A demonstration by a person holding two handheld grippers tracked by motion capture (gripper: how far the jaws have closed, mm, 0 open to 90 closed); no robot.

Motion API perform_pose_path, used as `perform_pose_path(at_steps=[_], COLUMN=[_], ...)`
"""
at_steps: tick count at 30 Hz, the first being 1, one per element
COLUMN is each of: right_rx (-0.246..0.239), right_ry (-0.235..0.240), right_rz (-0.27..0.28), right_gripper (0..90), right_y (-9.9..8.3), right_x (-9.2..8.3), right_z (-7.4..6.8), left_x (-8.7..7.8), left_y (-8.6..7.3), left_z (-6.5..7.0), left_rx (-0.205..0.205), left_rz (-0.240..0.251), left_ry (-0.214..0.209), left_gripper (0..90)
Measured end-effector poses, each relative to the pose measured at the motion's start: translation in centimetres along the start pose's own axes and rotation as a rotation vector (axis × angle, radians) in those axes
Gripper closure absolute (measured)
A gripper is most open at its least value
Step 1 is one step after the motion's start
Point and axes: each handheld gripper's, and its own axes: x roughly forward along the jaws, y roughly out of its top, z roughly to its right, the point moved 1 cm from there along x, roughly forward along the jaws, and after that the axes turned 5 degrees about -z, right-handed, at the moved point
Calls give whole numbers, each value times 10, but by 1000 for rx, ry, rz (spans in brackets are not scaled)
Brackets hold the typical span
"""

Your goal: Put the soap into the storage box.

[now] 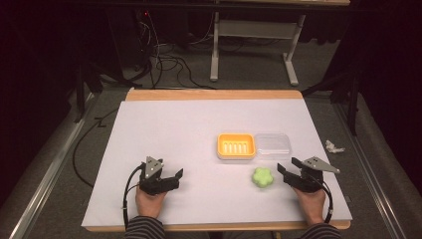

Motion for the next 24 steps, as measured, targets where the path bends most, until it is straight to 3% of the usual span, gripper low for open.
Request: perform_pose_path(at_steps=[10, 24], right_rx=[-15, 8], right_ry=[17, 63], right_rz=[-14, -9], right_gripper=[350, 320], right_y=[0, -2], right_x=[-10, -26], right_z=[-3, -11], left_x=[0, -1], left_y=[0, 0], left_z=[0, 0], left_rx=[3, 4], left_rz=[-1, 8], left_ry=[-2, -1], left_gripper=[154, 154])
